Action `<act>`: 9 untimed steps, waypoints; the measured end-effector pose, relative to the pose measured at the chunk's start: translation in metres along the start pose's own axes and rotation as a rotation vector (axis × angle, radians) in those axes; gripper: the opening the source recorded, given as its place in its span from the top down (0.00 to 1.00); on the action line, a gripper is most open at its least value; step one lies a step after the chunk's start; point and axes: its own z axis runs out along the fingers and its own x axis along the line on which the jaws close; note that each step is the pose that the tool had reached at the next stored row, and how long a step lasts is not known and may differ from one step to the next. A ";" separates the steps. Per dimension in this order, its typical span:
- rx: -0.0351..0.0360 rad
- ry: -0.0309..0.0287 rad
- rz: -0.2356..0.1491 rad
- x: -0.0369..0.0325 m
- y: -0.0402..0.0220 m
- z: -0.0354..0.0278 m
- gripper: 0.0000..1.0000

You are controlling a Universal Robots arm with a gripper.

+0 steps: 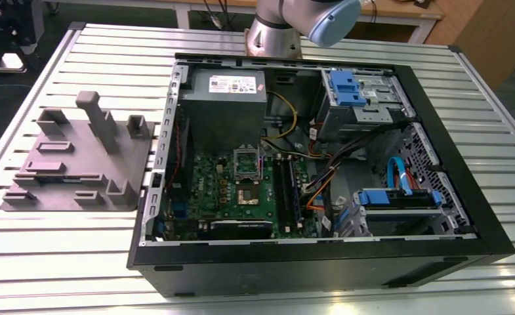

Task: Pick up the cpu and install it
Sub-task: 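Pick up the cpu and move it towards the insertion slot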

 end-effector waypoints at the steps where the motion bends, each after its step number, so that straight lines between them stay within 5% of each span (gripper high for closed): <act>1: 0.0000 0.0000 0.000 -0.0005 0.0000 0.0000 0.53; 9: 0.0001 0.0000 0.000 -0.0049 0.0000 -0.0001 0.53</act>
